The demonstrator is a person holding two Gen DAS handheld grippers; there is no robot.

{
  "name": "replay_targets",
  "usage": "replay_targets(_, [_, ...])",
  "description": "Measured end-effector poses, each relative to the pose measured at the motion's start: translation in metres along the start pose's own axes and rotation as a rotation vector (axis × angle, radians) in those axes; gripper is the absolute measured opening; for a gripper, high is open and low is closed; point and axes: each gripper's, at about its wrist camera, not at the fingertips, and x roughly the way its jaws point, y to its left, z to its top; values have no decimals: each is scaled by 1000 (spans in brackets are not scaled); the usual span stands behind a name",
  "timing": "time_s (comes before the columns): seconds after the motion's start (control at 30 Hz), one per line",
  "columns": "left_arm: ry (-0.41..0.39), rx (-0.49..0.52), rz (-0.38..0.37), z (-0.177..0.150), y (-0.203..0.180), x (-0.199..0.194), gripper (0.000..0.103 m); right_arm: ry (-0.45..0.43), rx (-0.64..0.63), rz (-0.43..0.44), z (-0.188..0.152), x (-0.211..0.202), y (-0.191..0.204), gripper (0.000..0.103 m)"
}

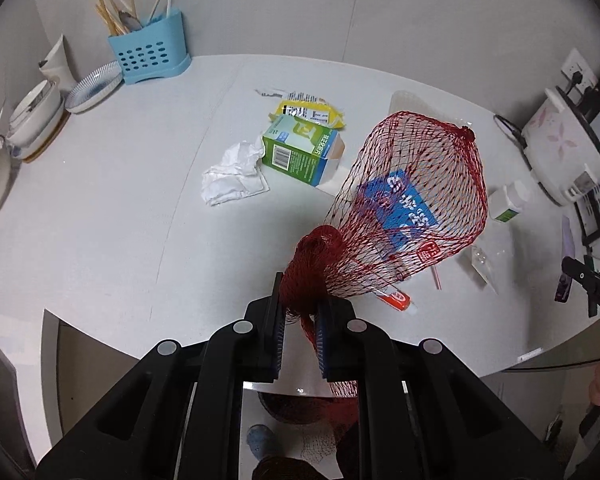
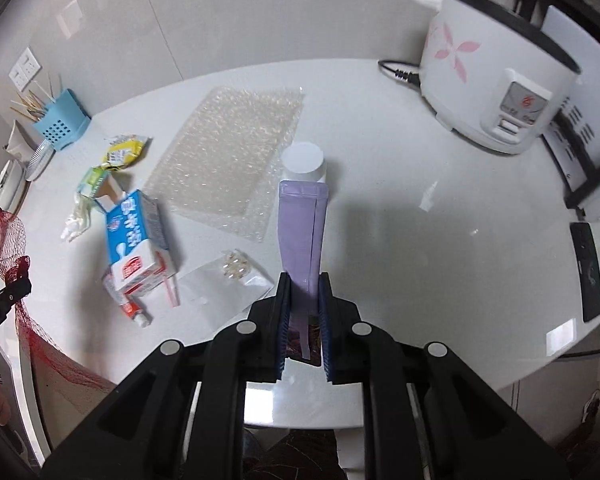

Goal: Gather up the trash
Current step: 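Lift both held items and carry them down over the trash basket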

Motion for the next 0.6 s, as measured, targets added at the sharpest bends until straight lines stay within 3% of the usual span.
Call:
replay_targets(0.37, [-96,78,-93,-78,45,-75,12,-115,4,-35,-108,-83,64,13])
replay_targets(0.6, [-82,87,-103,-145,83,-97,12,-97,7,-36,-177,-111,104,13])
